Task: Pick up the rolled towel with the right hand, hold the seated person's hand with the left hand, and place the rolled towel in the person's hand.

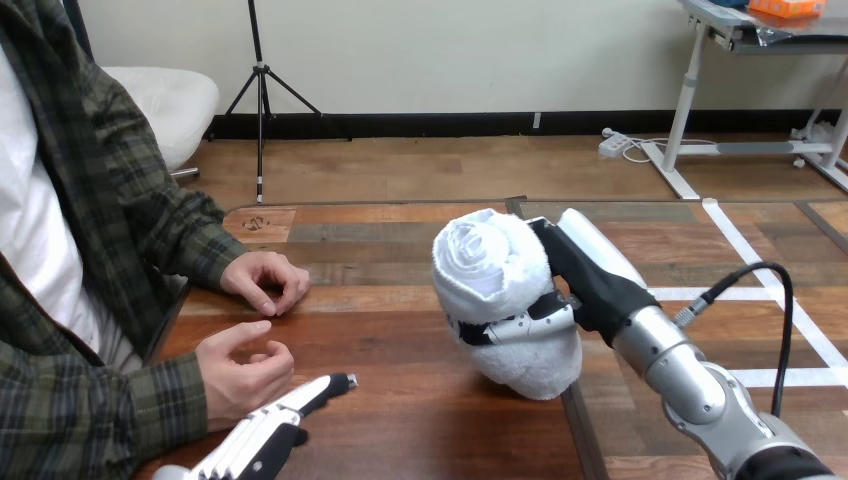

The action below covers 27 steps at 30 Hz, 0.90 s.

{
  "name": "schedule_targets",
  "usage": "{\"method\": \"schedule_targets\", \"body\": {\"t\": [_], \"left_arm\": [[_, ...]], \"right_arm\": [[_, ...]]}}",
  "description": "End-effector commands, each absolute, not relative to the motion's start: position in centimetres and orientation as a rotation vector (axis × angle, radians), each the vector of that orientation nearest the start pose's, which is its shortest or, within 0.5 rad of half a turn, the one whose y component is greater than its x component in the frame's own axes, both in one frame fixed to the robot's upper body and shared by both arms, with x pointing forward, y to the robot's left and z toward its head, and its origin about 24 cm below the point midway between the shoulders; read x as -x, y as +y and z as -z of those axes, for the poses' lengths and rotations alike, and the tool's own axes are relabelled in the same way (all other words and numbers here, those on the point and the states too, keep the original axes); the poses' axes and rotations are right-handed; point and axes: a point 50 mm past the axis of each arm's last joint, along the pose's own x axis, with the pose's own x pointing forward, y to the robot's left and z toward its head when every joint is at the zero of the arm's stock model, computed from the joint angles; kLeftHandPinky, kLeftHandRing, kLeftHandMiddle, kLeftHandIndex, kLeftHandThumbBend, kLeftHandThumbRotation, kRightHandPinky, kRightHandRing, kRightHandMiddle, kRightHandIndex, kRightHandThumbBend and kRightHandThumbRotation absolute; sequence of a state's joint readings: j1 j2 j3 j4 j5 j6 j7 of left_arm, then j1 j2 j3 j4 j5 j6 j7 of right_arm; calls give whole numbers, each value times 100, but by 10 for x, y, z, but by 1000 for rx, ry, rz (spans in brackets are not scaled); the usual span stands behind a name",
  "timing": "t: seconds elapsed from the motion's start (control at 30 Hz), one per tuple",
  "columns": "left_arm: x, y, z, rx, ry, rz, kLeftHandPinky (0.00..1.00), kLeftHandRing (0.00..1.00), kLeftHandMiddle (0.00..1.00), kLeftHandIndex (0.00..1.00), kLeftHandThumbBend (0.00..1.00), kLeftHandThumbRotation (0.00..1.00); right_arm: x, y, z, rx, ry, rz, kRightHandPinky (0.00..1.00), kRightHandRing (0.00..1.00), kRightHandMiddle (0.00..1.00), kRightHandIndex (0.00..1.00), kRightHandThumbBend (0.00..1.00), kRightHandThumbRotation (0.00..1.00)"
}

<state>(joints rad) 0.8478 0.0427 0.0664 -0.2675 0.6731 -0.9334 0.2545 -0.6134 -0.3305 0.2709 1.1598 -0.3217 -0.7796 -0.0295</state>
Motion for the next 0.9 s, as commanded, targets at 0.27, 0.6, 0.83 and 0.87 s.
{"method": "schedule_targets", "body": {"t": [0.27, 0.6, 0.83, 0.87], "left_arm": [[-87, 163, -74, -853, -421, -126, 73, 84, 85, 85, 100, 44], [-91, 180, -88, -998, -420, -189, 78, 87, 88, 88, 100, 48], [-90, 195, -99, -1097, -412, -231, 78, 88, 89, 89, 100, 48], [-91, 197, -101, -1107, -411, -235, 78, 88, 89, 89, 100, 48]], "right_arm": [[-335, -167, -55, 634, -324, -371, 10, 13, 18, 20, 71, 0], [-331, -169, -51, 636, -324, -369, 9, 13, 18, 20, 71, 0], [-329, -169, -50, 637, -333, -367, 9, 13, 18, 21, 72, 0], [-329, -169, -50, 636, -334, -367, 9, 13, 18, 21, 72, 0]]}}
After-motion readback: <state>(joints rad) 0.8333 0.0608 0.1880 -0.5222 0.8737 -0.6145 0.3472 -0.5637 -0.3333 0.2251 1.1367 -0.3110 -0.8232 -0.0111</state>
